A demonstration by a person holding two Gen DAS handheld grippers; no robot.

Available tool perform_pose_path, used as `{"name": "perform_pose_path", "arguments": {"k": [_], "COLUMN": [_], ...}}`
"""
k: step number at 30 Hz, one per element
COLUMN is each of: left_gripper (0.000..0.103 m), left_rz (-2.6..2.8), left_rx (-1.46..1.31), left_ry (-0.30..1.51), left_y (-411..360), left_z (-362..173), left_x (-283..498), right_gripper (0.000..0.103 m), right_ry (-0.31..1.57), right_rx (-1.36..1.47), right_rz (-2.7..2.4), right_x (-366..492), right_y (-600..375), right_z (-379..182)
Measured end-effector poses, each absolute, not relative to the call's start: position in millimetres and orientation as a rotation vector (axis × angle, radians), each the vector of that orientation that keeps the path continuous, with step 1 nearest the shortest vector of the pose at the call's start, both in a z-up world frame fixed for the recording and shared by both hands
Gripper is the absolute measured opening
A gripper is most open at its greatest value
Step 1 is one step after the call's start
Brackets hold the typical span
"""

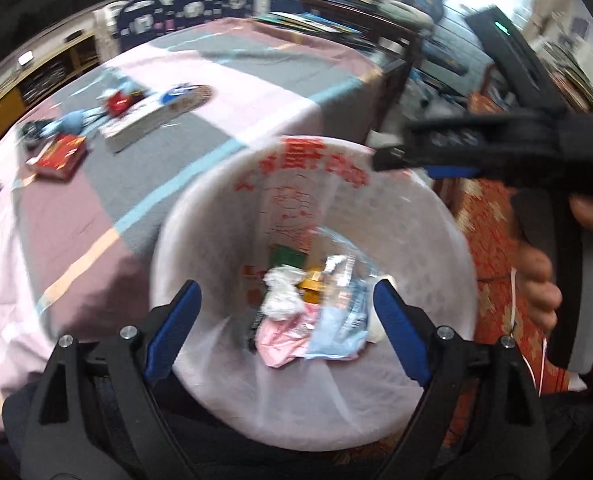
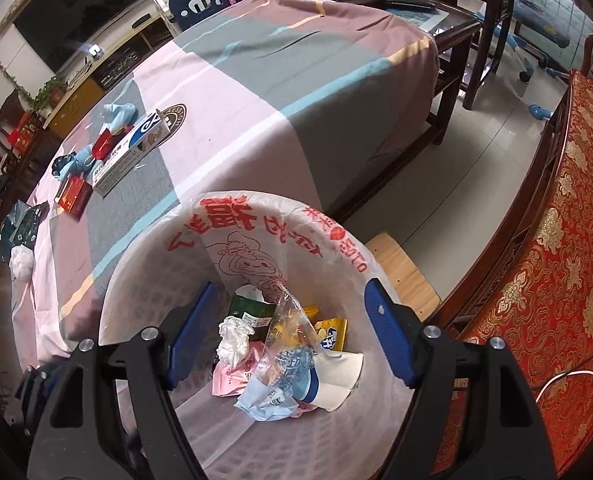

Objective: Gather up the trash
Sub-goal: 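Reach the left tool to the white plastic bag and grasp it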

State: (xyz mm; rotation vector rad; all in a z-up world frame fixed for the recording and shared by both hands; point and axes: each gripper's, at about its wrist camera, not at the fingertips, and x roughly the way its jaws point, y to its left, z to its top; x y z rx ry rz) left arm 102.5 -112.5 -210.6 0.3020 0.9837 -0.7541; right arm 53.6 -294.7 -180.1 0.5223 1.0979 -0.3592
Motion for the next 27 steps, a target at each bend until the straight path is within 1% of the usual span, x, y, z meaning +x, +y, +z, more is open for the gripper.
{"name": "perform_pose_path", "arguments": {"k": [8, 13, 15, 16, 17, 19, 21, 22, 23, 25, 27], "left_gripper": [0.088, 0.087, 0.078, 0.071, 0.066, 0.065, 0.065, 0.068, 0.075, 0.082, 0.084], "left_rz": [-0.307, -0.085, -0.007, 0.048, 0.083, 0.132, 0.163, 0.173, 0.187, 0.197, 0.197], "left_rx": [0.339, 0.175, 0.102, 0.054, 0.010, -0.100, -0.218, -0.262, -0.308, -0.348, -0.340], "left_ry": [0.858, 0.842, 0.856, 0.872, 0.886, 0.894, 0.883, 0.879, 0.875, 0.862, 0.847], "left_y": [-52.6, 27.0, 60.7, 82.9, 102.2, 139.4, 172.8, 185.4, 198.2, 211.5, 213.8], "left_z": [-194.5, -181.6, -181.6, -183.1, -184.6, -186.8, -187.9, -188.7, -190.3, -193.7, -196.5], "left_x": [139.6, 175.4, 192.2, 203.5, 209.7, 224.1, 243.0, 252.7, 266.7, 290.6, 313.9], "right_gripper": [0.075, 0.075, 0.075, 0.075, 0.075, 0.075, 0.075, 0.075, 0.075, 0.075, 0.075], "right_ry": [1.100, 1.104, 1.105, 1.106, 1.108, 1.112, 1.116, 1.116, 1.115, 1.115, 1.117], "right_rx": [0.483, 0.455, 0.438, 0.430, 0.420, 0.410, 0.408, 0.408, 0.410, 0.407, 0.389], "right_rz": [-0.333, -0.281, -0.251, -0.240, -0.226, -0.201, -0.177, -0.170, -0.160, -0.146, -0.141], "right_x": [65.1, 86.2, 98.2, 103.1, 109.0, 119.0, 129.1, 132.7, 137.4, 145.8, 154.0], "right_y": [-277.1, -256.1, -244.1, -238.8, -232.3, -221.2, -210.2, -205.9, -201.1, -192.9, -185.8], "right_z": [-180.3, -179.6, -178.8, -178.9, -179.2, -179.9, -181.1, -181.2, -181.2, -181.4, -181.1]}}
